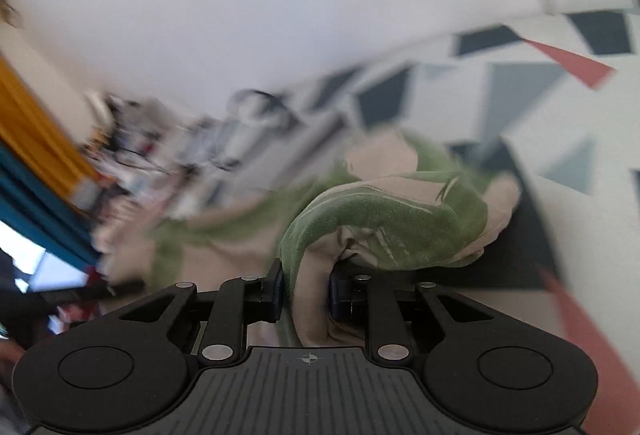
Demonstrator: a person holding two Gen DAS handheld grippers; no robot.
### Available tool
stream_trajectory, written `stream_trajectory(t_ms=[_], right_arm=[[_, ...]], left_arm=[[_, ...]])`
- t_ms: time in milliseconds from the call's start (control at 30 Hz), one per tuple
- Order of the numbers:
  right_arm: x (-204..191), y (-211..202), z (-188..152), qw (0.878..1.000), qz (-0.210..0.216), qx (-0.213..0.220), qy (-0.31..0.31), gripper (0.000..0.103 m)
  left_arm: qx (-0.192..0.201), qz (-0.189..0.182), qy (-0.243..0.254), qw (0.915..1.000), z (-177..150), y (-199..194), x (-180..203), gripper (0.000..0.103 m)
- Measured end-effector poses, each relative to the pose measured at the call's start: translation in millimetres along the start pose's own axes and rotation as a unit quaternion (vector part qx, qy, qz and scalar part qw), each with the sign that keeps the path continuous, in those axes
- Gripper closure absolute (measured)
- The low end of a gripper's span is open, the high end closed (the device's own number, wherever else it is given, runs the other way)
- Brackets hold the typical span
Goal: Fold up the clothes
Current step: 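Grasp the folded shirt edge with the left tool while the right tool grasps it too, then lift the folded shirt with both tools and carry it to the yellow chair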
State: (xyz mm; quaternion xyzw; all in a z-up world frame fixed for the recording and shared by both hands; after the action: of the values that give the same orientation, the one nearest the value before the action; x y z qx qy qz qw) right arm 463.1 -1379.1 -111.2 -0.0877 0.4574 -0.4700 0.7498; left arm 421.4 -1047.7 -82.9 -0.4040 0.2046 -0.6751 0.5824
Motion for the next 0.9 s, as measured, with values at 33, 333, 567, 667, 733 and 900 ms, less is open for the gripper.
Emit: stream_trajectory(t_ms=[33, 333, 567, 667, 733, 900], right_arm=[[-13, 1, 4, 1.0, 0.012, 0.0, -0.008, 0.084], [-154, 19, -4, 0.987, 0.111, -0.031, -0.107, 0.085], [-287, 45, -83, 0.97, 0.162, -0.078, -0.163, 0.085], [-342, 55, -132, 0.961, 0.183, -0.105, -0.178, 0.085], [-377, 62, -166, 0.955, 0.197, -0.124, -0.186, 0.085], [-446, 77, -244, 0.939, 0.226, -0.174, -0.19, 0.085]], left_arm=[[0.009, 0.006, -0.016, 0.9998, -2, -11, -11, 0.085], [0.099, 0.054, -0.124, 0.9859, -50, -143, -117, 0.085], [0.141, 0.112, -0.19, 0.9651, -130, -261, -225, 0.085], [0.144, 0.145, -0.21, 0.9561, -167, -309, -269, 0.085], [0.144, 0.168, -0.216, 0.951, -188, -338, -293, 0.085], [0.146, 0.217, -0.247, 0.9331, -237, -399, -342, 0.085]])
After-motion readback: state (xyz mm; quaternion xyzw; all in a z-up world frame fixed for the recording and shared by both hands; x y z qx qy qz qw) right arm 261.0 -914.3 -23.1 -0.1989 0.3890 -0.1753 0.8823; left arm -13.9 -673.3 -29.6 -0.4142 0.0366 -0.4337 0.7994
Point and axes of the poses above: each gripper's, at about its wrist camera, not at the fingertips, and y roughly the way its jaws point, x to its right, z to its top, the point moved 8 cm from there along y, roughly the way its jaws point, and after that the axes turned 3 degrees about -z, right-handed, at the moved point
